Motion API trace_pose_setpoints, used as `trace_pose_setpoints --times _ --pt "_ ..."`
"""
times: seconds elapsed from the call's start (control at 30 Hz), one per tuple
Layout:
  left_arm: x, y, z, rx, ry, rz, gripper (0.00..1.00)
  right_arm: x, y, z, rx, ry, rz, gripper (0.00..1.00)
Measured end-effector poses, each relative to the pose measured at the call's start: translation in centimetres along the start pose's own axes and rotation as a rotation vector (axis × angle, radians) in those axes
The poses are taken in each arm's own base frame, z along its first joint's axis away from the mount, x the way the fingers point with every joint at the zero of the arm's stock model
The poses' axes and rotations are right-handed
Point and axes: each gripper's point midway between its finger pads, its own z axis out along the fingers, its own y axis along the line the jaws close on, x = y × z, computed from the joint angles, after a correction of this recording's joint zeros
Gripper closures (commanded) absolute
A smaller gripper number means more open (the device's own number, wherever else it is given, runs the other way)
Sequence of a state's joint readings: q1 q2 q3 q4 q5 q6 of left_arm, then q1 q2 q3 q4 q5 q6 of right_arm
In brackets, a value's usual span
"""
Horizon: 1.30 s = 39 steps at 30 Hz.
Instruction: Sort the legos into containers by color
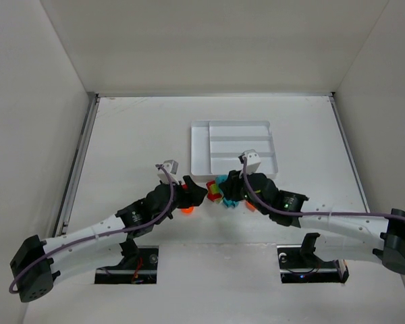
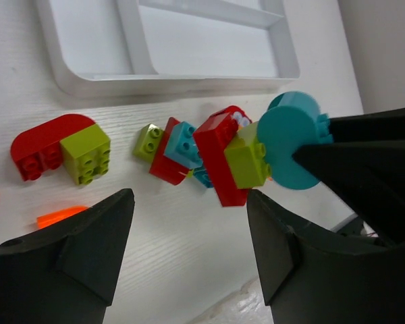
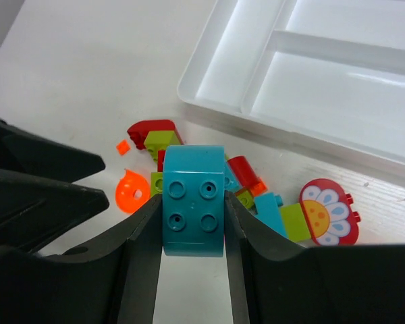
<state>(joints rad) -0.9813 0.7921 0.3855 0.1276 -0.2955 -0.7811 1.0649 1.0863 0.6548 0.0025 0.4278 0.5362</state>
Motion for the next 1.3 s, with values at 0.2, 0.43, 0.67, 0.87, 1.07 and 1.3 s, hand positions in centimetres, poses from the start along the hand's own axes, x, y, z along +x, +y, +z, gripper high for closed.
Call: trace_pose_setpoints --times 0.2,0.43,0.67,0.87,1.07,1.3 --pt "-0.3 -1.9 1.0 0.065 -0.014 -0.044 0.32 1.3 -0.1 -0.1 -0.024 0.032 0.027 0.82" --pt "0.8 -2.4 2.1 0.075 0.011 -0.052 0.36 0.8 -0.2 -0.6 -0.047 0.007 0.095 0.82" --pt "1.1 -3.0 2.8 0.094 0.013 -0.061 0.38 0.0 0.2 -0.5 -0.073 -0.018 0.149 0.82" --pt "1.3 -3.5 3.3 0.110 0.009 -0.082 0.58 0.3 0.0 -0.3 -0.085 -0.023 0.191 0.82" --pt "0.9 -3.7 3.5 0.116 -0.018 -0.109 0.78 0.1 -0.5 -0.2 -0.101 -0.034 0.257 0.81" --pt "0.3 -3.7 3.0 0.140 -0.049 -0.130 0.85 -1.7 -0.9 -0.9 -0.142 -0.073 0.330 0.81"
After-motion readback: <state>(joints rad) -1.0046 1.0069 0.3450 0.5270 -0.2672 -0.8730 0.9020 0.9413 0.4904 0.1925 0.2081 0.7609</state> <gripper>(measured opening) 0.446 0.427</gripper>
